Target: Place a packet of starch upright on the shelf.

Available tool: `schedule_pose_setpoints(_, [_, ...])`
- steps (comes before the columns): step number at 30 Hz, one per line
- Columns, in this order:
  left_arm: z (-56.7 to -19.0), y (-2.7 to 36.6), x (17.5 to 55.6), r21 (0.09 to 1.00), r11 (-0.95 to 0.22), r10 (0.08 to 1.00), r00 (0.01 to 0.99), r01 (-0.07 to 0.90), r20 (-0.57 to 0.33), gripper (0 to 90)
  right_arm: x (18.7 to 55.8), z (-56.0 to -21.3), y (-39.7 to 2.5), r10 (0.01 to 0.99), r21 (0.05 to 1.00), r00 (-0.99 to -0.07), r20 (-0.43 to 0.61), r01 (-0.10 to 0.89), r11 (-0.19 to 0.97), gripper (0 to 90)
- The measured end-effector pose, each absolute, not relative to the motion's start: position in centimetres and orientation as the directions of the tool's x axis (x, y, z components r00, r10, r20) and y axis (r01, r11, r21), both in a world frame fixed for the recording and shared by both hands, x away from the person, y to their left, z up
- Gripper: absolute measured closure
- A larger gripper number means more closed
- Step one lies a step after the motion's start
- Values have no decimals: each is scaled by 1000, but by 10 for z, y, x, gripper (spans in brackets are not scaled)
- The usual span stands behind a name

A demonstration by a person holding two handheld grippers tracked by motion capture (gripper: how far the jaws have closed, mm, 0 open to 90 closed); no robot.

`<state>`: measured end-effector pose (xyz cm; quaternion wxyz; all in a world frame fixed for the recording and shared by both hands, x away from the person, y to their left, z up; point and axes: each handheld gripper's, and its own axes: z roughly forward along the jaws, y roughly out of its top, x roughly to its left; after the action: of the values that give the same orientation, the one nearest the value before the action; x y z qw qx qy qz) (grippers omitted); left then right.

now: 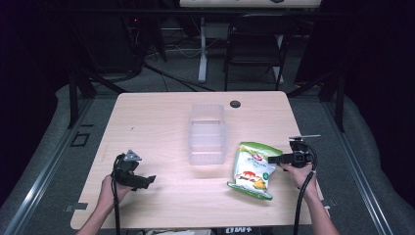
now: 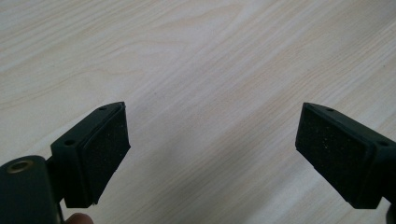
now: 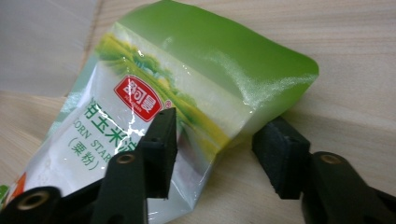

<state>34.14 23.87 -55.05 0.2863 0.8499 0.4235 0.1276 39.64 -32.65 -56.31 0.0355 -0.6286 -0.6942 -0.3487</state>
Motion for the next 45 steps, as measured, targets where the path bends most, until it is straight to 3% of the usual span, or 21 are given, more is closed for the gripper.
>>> schedule_pose_setpoints(8, [-551, 239, 341, 594, -477, 794, 608, 648, -26, 97, 397, -562, -315, 859, 445, -243, 451, 895, 19, 751])
schedule_pose_setpoints(15, [-550, 240, 341, 596, -474, 797, 604, 648, -23, 98, 395, -559, -309, 861, 462, -271, 430, 886, 49, 829])
schedule_pose_setpoints(22, [-550, 239, 341, 597, -475, 796, 605, 647, -22, 98, 394, -557, -307, 865, 474, -290, 411, 878, 69, 852])
schedule_pose_setpoints(25, [-550, 239, 341, 595, -477, 794, 607, 646, -22, 98, 395, -558, -308, 859, 478, -290, 422, 876, 60, 797])
schedule_pose_setpoints(29, [-550, 238, 341, 592, -479, 793, 609, 647, -23, 98, 397, -562, -311, 845, 463, -263, 466, 886, 20, 641])
schedule_pose_setpoints(32, [-550, 239, 341, 593, -479, 794, 608, 647, -23, 98, 399, -563, -312, 830, 451, -267, 489, 892, 22, 625])
schedule_pose_setpoints(36, [-550, 239, 341, 592, -476, 795, 606, 650, -26, 99, 399, -565, -308, 824, 458, -261, 503, 889, 2, 667])
schedule_pose_setpoints(41, [-551, 238, 341, 590, -479, 793, 608, 650, -25, 101, 398, -563, -308, 822, 468, -288, 491, 883, 30, 824])
schedule_pose_setpoints(45, [-550, 239, 341, 591, -478, 796, 605, 650, -22, 103, 398, -562, -308, 821, 474, -301, 484, 879, 43, 853])
